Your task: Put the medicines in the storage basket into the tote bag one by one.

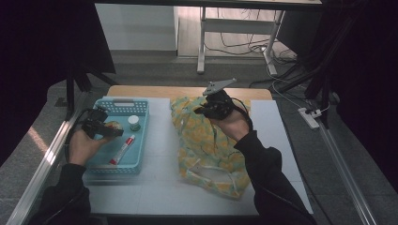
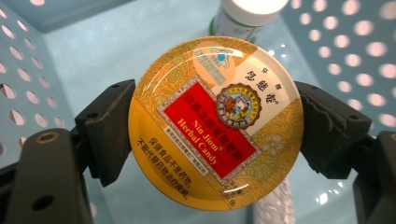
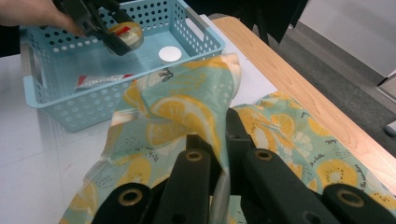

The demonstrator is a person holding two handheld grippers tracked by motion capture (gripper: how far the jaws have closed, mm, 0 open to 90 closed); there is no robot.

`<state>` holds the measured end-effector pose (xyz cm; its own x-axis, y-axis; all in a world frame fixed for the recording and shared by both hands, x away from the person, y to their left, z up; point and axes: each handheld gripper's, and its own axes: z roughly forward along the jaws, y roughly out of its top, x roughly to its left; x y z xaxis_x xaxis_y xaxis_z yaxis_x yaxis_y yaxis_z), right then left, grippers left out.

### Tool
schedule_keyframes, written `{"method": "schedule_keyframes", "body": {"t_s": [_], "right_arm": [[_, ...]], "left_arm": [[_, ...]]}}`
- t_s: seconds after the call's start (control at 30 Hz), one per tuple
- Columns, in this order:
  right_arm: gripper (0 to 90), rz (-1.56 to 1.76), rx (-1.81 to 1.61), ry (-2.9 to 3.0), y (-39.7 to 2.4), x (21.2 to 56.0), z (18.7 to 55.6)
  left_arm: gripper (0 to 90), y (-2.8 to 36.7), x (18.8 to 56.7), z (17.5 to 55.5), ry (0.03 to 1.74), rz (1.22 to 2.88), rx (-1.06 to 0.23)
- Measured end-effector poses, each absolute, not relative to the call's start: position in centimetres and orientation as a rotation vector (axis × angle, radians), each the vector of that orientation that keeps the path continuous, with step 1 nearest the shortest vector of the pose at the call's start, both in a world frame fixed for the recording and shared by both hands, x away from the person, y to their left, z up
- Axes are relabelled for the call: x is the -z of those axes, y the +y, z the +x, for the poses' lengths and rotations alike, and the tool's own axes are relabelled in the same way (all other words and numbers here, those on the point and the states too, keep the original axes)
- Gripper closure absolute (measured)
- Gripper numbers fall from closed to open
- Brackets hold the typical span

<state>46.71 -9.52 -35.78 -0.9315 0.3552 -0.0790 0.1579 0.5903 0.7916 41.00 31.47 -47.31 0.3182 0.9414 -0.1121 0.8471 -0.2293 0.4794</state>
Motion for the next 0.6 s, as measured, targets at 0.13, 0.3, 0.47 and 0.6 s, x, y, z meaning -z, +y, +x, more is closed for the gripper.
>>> {"method": "schedule_keyframes", "body": {"t_s": [0.13, 0.3, 0.47, 0.6], "right_arm": [[89.4, 0.433, -1.261, 2.59, -9.6, 35.9, 46.8], [89.4, 0.437, -1.269, 2.585, -9.6, 35.9, 46.9], [89.4, 0.439, -1.269, 2.587, -9.7, 35.9, 46.9], [89.4, 0.443, -1.271, 2.589, -9.7, 36.0, 46.9]], "left_arm": [[20.5, 31.3, 46.6, 40.3, 1.532, 2.126, -0.278], [20.5, 30.9, 45.9, 39.5, 1.49, 2.124, -0.27], [20.5, 29.9, 45.4, 38.7, 1.443, 2.141, -0.269], [20.5, 28.8, 44.8, 38.1, 1.395, 2.158, -0.273]]}}
